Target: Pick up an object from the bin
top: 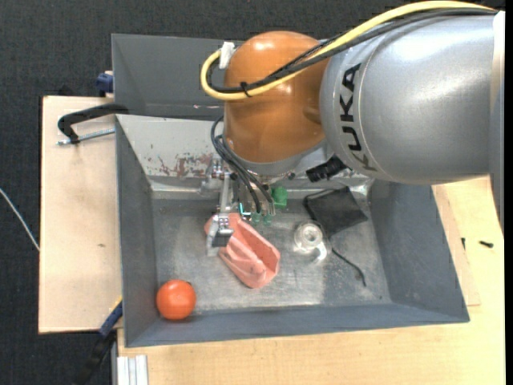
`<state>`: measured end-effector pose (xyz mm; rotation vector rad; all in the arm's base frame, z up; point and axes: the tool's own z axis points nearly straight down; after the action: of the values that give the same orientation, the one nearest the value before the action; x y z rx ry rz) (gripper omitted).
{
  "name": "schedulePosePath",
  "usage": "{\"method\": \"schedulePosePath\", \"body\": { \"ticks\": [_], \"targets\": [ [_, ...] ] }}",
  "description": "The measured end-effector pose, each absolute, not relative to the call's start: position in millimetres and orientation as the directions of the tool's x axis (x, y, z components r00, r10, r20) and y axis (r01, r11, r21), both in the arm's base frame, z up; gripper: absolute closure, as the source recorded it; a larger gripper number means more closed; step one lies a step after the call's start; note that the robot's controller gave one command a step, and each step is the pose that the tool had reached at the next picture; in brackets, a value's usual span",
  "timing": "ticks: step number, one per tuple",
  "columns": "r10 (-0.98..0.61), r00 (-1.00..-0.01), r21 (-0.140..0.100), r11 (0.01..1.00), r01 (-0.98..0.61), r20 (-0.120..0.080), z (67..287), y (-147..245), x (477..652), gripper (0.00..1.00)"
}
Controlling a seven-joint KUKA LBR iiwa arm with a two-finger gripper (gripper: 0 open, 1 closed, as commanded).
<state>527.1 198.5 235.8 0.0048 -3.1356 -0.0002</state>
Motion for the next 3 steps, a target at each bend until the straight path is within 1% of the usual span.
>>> {"method": "schedulePosePath", "body": {
  "ticks": [1,2,3],
  "targets": [
    [0.0,-1.0,0.002,1.0,0.0,-0.002,240,197,529.1,1.0],
    [0.0,-1.0,0.002,1.0,0.0,-0.002,240,197,529.1,1.0],
    [-0.005,-1.0,0.003,1.0,-0.005,-0.005,205,202,526.6,1.0]
  ]
}}
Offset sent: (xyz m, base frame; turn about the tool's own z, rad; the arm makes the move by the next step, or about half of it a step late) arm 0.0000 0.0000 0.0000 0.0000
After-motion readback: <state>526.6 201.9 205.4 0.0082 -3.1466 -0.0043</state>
